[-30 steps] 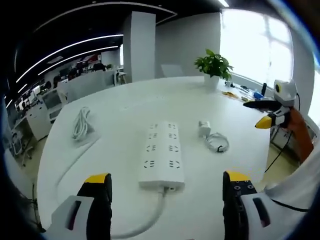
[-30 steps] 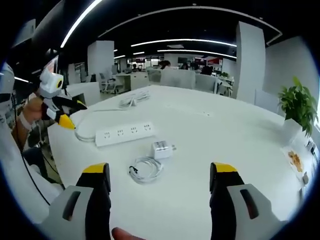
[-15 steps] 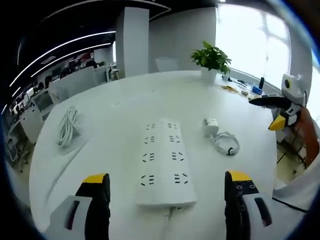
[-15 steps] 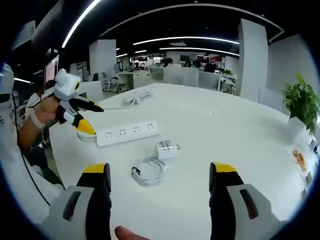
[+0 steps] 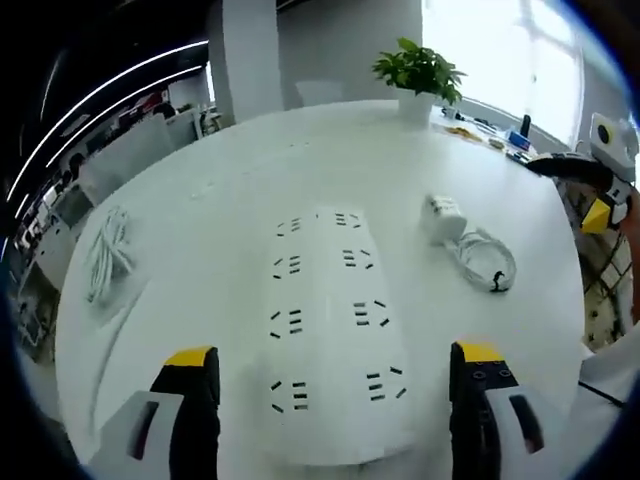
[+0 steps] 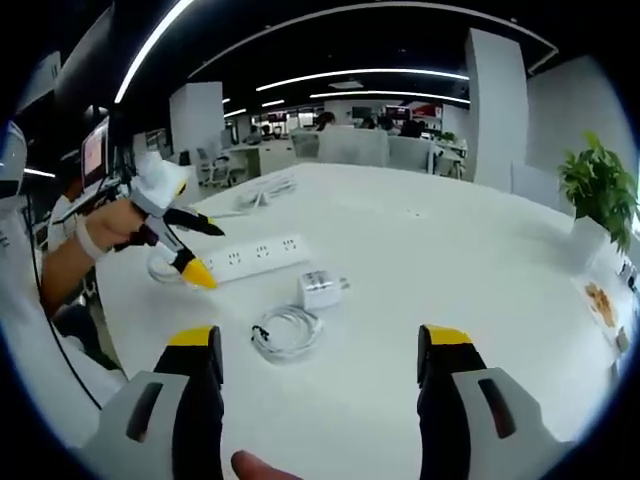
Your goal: Straighten the power strip on the desk, plug the charger into it
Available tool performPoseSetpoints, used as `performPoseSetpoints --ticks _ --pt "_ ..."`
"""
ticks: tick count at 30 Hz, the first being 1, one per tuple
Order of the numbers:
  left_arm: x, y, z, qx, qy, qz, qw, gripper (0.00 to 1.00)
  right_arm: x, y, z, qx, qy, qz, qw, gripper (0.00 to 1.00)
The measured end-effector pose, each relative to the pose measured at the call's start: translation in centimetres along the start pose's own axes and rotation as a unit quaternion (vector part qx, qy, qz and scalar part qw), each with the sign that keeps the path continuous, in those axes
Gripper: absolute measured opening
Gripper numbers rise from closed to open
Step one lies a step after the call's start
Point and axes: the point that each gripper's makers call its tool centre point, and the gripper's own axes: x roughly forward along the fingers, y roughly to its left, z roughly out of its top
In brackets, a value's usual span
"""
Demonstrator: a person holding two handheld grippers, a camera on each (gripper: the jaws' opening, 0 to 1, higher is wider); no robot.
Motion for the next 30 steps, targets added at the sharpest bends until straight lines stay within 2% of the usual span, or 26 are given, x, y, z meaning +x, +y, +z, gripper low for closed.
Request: performPoseSetpoints --ticks 3,7,15,26,30 --pt "0.5 0.6 -0.4 0.028 0.028 0.028 0.9988 0.91 0.0 -0.2 -0.1 0.004 -0.002 0.001 1.0000 0.78" --pt "1.1 0.0 -0.2 0.024 0.031 0.023 0.9990 0.90 -0.1 -0.6 -0.4 0.008 -0.002 0.002 1.0000 0.78" --pt "1.7 -0.1 0.3 0.007 0.028 0.020 0.9994 0.91 -0.5 -1.6 -0.8 0.016 -0.006 0.000 0.9998 0.78" --pt "2.2 -0.2 0.9 -0.014 0.019 0.007 0.9997 0.77 -0.8 -1.9 -0.9 0.023 -0.006 -0.005 0.9997 0.77" --pt "2.3 0.0 0.9 -0.017 0.013 0.006 0.9998 0.76 -0.6 -1.8 -1.0 0.022 -0.003 -0.003 0.9997 0.77"
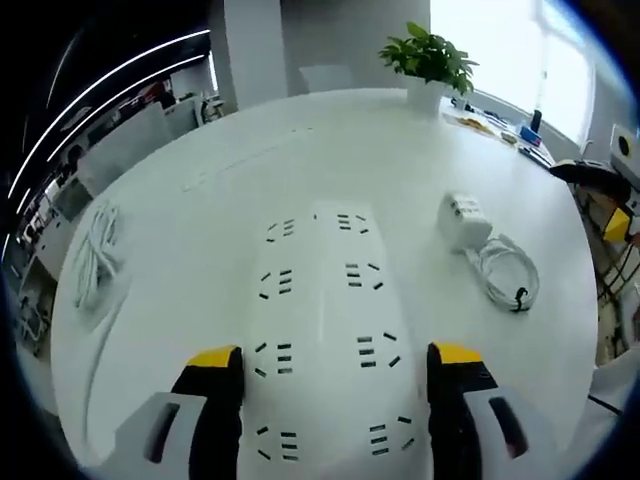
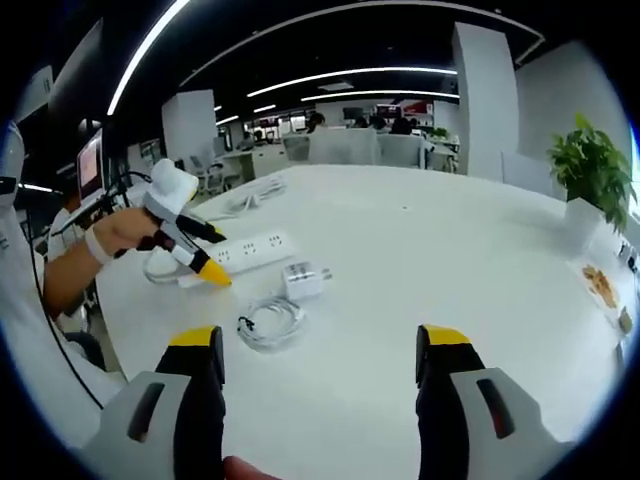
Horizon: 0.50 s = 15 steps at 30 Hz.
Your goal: Straighten the power strip on the desk, plug the charger into it
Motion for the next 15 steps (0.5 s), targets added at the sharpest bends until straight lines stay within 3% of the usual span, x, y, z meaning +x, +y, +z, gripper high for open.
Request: performPoseSetpoints --ticks 15 --pt "0.3 0.1 0.0 -0.006 -0.003 -0.013 0.9999 0.74 1.6 1.8 1.4 -0.035 0.000 0.032 0.9989 0.77"
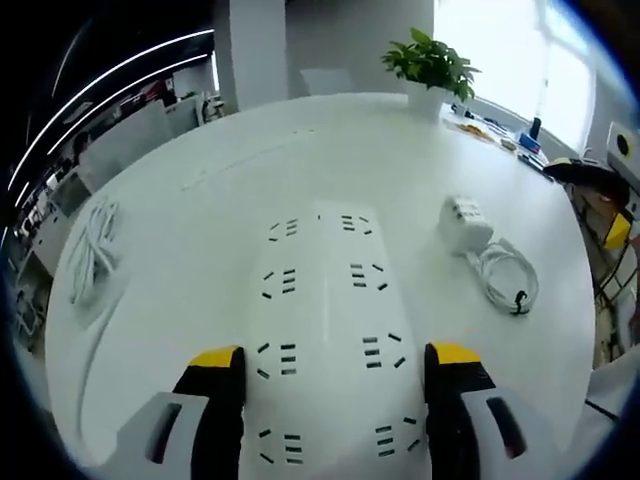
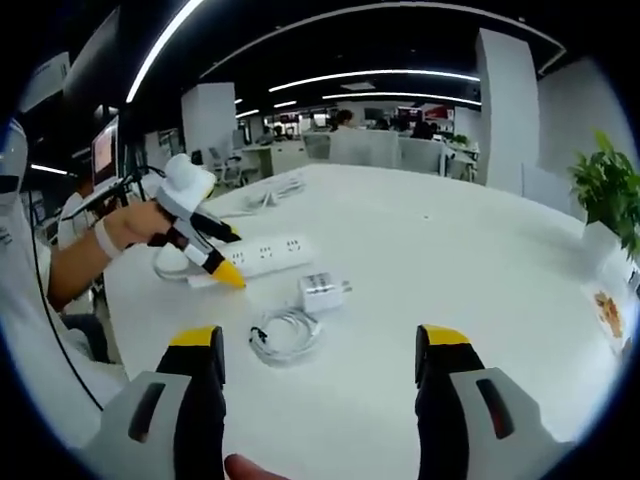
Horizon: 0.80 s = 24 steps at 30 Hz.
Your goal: Straighten the power strip on the desk, plug the charger into it
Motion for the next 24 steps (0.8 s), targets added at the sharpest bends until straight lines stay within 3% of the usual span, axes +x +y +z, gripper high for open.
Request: performPoseSetpoints --ticks 7,15,19,24 --pt "0.1 -0.1 0.0 0.010 0.009 -0.007 0.9999 0.74 0.0 1.0 1.4 -0.049 0.000 0.027 0.9984 0.76" --pt "0.1 -0.1 0.0 0.015 0.010 -0.011 0.9998 0.74 1.5 2.7 4.9 -0.143 0.003 0.094 0.9852 0.76" --pt "0.1 -0.2 0.0 0.018 0.011 -0.014 0.9997 0.74 2.6 3.2 5.6 -0.200 0.019 0.115 0.9728 0.76" --pt "0.1 -0.2 -0.1 0.021 0.012 -0.016 0.9996 0.73 4.3 4.1 6.6 -0.287 0.036 0.164 0.9431 0.77"
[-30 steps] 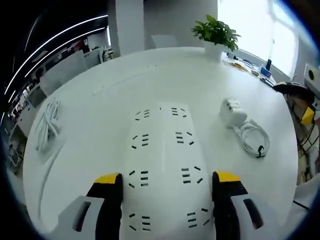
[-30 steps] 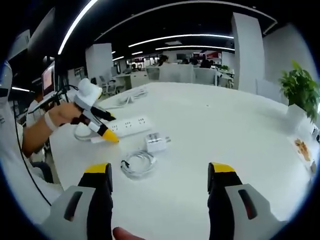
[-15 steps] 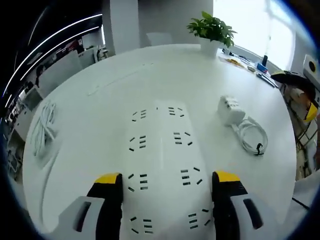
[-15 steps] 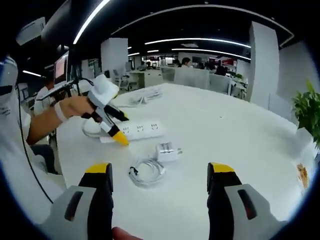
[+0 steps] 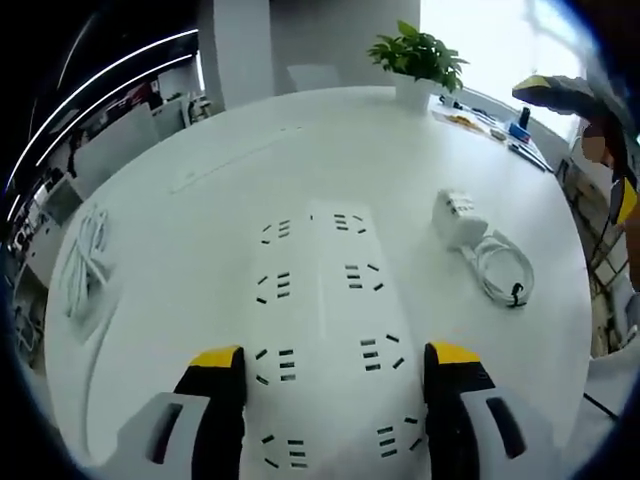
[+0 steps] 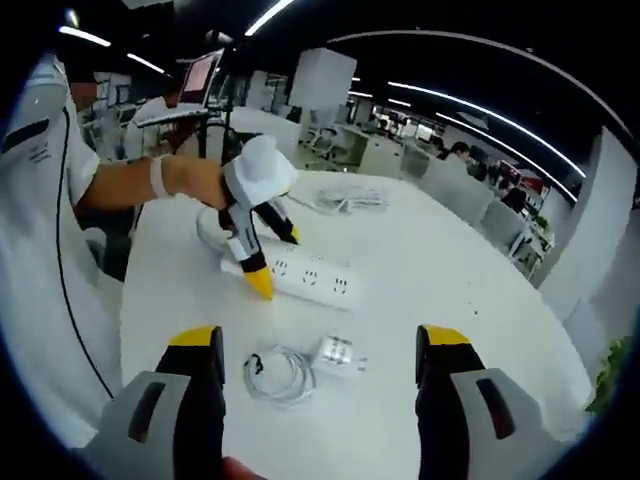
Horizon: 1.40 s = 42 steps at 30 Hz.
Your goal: Straighten the power strip on the desk, plug the charger into it
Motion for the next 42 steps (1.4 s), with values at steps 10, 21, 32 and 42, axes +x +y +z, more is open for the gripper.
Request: performPoseSetpoints --ticks 10,21,32,42 --pt "-0.3 -0.2 -0.5 0.026 0.029 -0.018 0.9991 0.73 4.3 -2.2 1.3 -0.148 0.054 0.085 0.9839 0.76" --pt "-1.0 -0.1 -1.2 0.064 0.068 -0.040 0.9948 0.72 11.0 -2.6 1.0 -0.201 0.127 0.172 0.9560 0.78" --pt "-1.1 -0.2 -1.3 0.064 0.066 -0.040 0.9949 0.72 15.6 -2.2 0.3 -0.257 0.173 0.226 0.9235 0.77" --pt "-0.9 0.2 -1.4 0.064 0.065 -0.040 0.9950 0.72 18.7 -1.9 -1.2 -0.294 0.219 0.272 0.8897 0.77"
